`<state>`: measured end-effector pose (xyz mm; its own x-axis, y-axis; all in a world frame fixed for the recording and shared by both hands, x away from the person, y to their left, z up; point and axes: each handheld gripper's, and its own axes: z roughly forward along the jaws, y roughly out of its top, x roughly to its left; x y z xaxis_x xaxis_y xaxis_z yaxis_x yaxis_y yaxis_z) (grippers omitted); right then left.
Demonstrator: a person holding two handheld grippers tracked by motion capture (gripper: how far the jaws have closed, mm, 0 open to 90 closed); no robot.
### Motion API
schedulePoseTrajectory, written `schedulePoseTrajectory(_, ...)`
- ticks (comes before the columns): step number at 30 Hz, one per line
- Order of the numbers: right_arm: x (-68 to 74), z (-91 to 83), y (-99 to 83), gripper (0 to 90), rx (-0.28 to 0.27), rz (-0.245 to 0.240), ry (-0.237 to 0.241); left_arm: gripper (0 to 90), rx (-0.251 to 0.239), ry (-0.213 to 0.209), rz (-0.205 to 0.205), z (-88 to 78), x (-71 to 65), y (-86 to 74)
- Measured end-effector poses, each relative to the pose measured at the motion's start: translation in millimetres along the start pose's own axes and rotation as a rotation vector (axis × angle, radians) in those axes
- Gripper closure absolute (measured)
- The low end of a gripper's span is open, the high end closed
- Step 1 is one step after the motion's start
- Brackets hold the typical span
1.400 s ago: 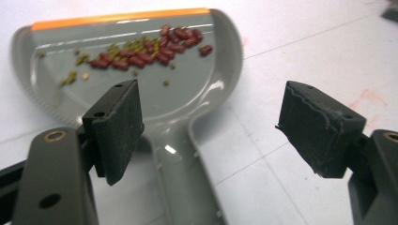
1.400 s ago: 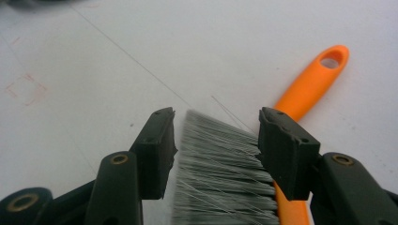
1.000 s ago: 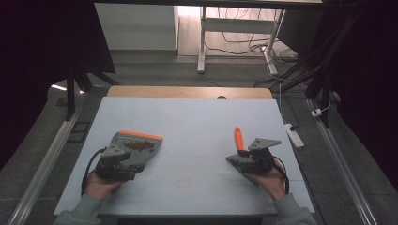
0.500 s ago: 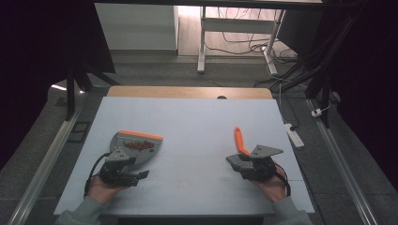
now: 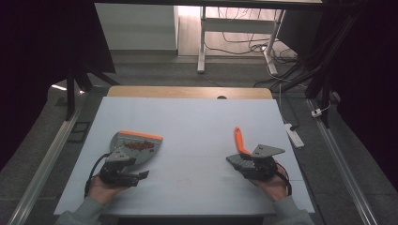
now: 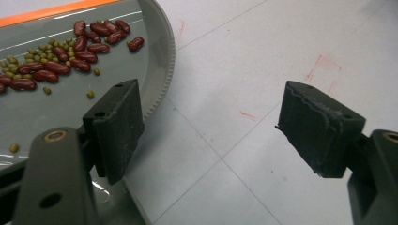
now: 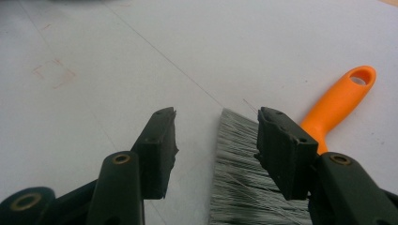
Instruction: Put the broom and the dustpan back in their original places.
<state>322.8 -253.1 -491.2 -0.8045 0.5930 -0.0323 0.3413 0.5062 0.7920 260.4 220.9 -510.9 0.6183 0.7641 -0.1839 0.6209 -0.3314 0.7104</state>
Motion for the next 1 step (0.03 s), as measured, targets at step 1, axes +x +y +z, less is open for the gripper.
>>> schedulePoseTrajectory(1, 0.0, -0.1, 0.1, 47.7, -0.002, 0.0, 0.0, 23.3, 0.0, -0.001, 0.0, -0.2, 0.1, 0.0)
